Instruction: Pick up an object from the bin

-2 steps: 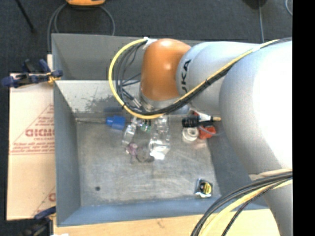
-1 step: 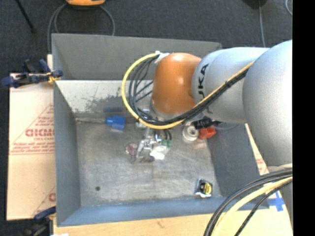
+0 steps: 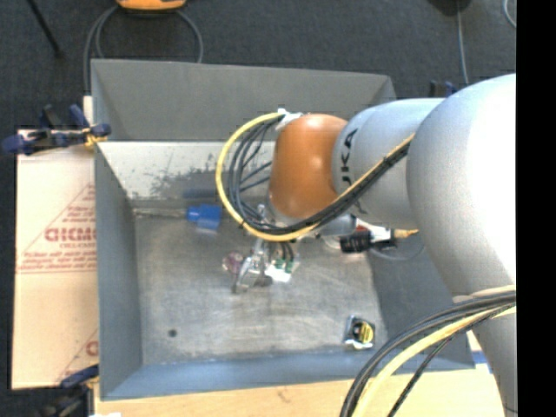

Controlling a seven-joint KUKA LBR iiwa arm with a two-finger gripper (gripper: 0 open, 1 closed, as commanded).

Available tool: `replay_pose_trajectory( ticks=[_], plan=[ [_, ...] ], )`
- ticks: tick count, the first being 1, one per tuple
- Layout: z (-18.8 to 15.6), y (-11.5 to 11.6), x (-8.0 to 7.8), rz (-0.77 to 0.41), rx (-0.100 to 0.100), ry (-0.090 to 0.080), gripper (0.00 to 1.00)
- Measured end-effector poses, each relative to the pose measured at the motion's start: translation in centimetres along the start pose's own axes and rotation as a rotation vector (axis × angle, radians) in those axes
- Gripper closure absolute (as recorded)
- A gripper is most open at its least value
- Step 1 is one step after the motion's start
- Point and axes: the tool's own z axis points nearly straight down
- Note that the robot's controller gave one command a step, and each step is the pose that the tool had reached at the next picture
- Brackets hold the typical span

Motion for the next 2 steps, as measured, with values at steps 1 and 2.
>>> replay_pose_trajectory(
  ticks=[1,2],
  plan=[
    [0.90,-1.40,-0.08,0.016,-0.009,-0.001,0.00],
    [0.58,-1.34,-0.06,0.016,-0.007,0.006,1.00]
  ],
)
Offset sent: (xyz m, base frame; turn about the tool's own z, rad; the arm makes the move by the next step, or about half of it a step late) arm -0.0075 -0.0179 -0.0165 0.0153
